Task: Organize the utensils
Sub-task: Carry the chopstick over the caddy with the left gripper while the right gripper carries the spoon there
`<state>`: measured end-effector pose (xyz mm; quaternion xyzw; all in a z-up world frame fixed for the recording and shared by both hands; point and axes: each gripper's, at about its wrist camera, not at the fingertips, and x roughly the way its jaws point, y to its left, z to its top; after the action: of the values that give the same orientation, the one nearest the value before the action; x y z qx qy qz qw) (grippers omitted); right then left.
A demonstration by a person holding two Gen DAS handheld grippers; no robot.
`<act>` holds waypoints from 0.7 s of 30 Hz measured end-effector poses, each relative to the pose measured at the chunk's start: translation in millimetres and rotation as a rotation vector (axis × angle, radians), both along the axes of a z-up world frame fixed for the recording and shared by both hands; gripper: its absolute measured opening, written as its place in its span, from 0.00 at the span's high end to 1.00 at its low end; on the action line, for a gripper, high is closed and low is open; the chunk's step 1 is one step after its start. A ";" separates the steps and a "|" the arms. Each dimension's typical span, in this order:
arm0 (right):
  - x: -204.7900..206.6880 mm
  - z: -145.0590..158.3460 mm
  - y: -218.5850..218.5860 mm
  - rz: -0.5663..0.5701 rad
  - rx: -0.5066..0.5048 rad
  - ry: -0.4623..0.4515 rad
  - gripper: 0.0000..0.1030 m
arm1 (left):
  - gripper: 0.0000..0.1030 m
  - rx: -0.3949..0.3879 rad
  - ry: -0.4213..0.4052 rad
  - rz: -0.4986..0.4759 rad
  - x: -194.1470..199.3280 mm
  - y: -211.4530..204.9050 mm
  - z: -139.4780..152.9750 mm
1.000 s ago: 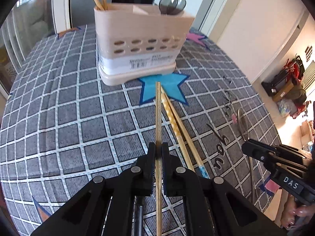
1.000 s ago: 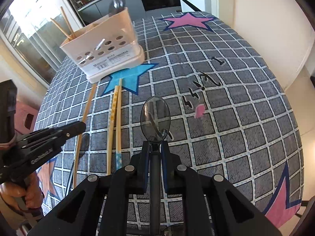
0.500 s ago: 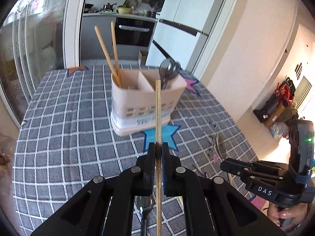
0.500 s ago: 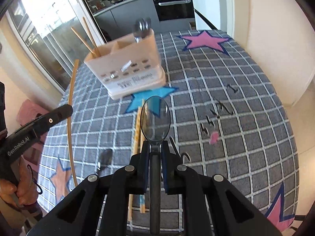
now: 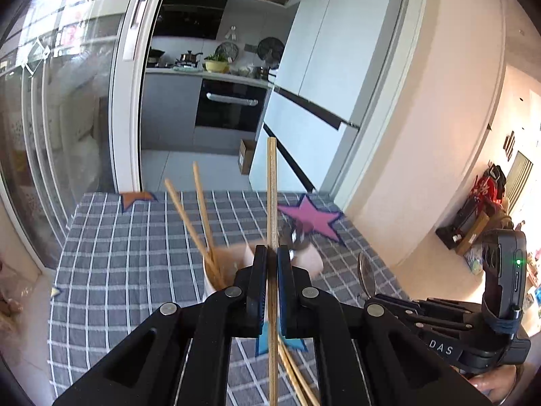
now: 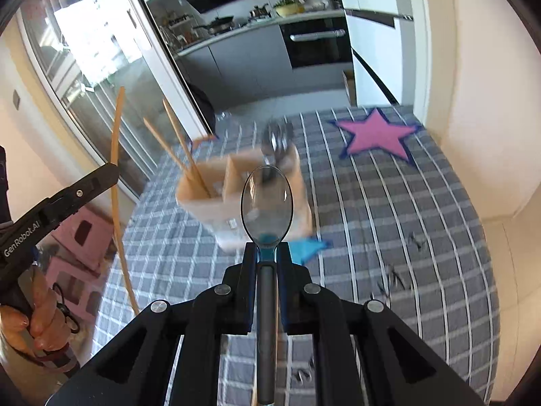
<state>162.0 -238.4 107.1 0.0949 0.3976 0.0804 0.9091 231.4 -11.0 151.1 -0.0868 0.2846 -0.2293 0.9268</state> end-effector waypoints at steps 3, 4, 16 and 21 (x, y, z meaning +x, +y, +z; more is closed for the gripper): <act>25.2 12.6 1.7 0.010 0.036 -0.019 0.88 | 0.64 -0.001 -0.033 0.021 23.5 -2.2 13.5; 35.1 16.5 2.3 0.010 0.048 -0.029 0.88 | 0.64 -0.004 -0.045 0.028 29.8 -2.5 16.5; 109.2 24.4 7.6 -0.047 0.072 -0.255 0.88 | 0.64 -0.040 -0.136 0.157 100.7 -12.7 14.4; 123.4 11.1 18.4 -0.048 0.008 -0.356 0.88 | 0.64 -0.034 -0.180 0.208 107.3 -17.9 -5.1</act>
<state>285.4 -220.0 118.1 0.0922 0.2278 0.0759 0.9664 338.7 -28.8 146.0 -0.1105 0.1860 -0.1434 0.9657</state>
